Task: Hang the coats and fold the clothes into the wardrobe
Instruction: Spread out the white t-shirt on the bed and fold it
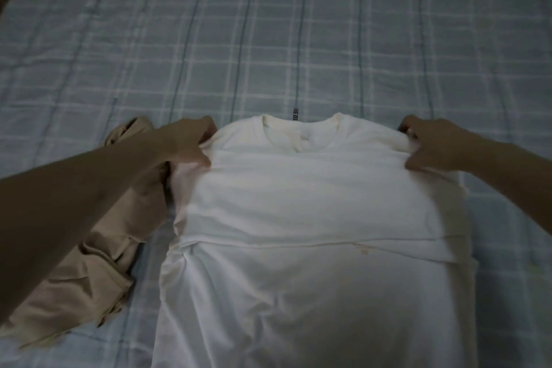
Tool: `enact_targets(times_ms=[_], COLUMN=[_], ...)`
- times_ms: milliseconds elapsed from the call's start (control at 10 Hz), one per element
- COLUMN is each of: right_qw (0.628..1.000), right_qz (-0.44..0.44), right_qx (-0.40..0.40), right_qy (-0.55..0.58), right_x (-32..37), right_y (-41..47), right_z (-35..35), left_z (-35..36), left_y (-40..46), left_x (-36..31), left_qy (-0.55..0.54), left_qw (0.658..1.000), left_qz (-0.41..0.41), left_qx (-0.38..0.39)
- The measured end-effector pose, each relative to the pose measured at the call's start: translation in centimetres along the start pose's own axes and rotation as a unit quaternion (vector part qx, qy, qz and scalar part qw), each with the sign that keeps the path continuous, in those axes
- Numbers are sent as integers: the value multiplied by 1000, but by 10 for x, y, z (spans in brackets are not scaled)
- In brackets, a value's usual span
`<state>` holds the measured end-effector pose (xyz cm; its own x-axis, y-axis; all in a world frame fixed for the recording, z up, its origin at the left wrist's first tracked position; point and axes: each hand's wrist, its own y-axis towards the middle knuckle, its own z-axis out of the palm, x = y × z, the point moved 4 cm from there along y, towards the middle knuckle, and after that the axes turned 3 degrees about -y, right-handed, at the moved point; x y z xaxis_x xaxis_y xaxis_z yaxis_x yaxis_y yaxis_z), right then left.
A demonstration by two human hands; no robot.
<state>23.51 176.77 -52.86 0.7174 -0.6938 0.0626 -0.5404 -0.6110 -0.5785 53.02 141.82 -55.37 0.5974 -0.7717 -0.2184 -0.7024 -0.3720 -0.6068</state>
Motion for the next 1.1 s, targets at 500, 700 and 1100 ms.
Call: enact_targets(times_ms=[500, 700, 1100], right_qw=[931, 928, 966], right_qz=[-214, -265, -111], right_qx=[-268, -192, -35], right_qy=[-128, -177, -231], right_x=[-17, -13, 10], right_y=[-71, -81, -60], right_z=[20, 41, 16], left_z=[40, 41, 15], left_y=[-88, -90, -50], left_x=[-22, -9, -31], left_qy=[269, 70, 189], left_qw=[886, 964, 979], left_qz=[358, 248, 68], left_qx=[-120, -60, -33])
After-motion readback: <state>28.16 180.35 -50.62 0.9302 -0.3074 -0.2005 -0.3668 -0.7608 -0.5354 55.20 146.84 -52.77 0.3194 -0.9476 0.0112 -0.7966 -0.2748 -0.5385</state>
